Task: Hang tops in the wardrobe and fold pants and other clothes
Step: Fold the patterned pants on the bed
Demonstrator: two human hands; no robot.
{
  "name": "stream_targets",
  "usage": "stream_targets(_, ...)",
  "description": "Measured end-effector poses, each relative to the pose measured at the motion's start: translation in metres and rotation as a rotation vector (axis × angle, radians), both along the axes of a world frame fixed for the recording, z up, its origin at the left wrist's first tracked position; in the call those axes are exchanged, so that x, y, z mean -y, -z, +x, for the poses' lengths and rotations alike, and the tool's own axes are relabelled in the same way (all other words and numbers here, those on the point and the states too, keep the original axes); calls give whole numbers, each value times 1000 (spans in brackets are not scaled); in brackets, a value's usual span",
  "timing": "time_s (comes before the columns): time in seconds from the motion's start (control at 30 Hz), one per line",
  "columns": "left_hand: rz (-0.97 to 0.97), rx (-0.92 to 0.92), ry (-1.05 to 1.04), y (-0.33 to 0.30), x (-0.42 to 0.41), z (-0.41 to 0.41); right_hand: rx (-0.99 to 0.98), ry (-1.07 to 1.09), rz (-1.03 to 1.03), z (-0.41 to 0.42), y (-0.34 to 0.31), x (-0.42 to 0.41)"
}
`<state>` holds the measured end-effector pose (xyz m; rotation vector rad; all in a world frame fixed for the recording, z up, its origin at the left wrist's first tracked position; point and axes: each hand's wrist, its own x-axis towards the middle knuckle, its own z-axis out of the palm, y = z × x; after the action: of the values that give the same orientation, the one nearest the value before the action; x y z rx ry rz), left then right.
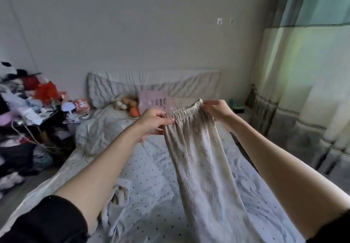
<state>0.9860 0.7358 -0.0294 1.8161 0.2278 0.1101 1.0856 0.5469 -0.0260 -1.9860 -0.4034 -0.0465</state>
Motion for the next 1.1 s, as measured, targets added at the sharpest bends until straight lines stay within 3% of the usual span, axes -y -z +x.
stream_targets(0.27, -55, -163, -313, 117, -126, 10, 8, -145, -219, 32, 117, -147)
stream_targets(0.37, -46, -277, -452, 195, -174, -8, 17, -232, -328, -1, 208, -171)
stream_targets(0.47, -39, -427, -527, 269, -209, -37, -31, -381, -592, -52, 300, -175)
stream_targets(0.6, 50, -586, -564, 341, -241, -65, -127, -523, -802, -102, 382, -192)
stream_targets(0.77, 193, -652, -450, 374, -259, -72, -34, -572, -875, -109, 422, -228)
stream_targets(0.9, 171, -738, -272, 386, -260, -70, -30, -592, -949, -111, 443, -245)
stream_targets(1.1, 191, -562, -201, 404, -257, -49, -15, -566, -979, -114, 463, -256)
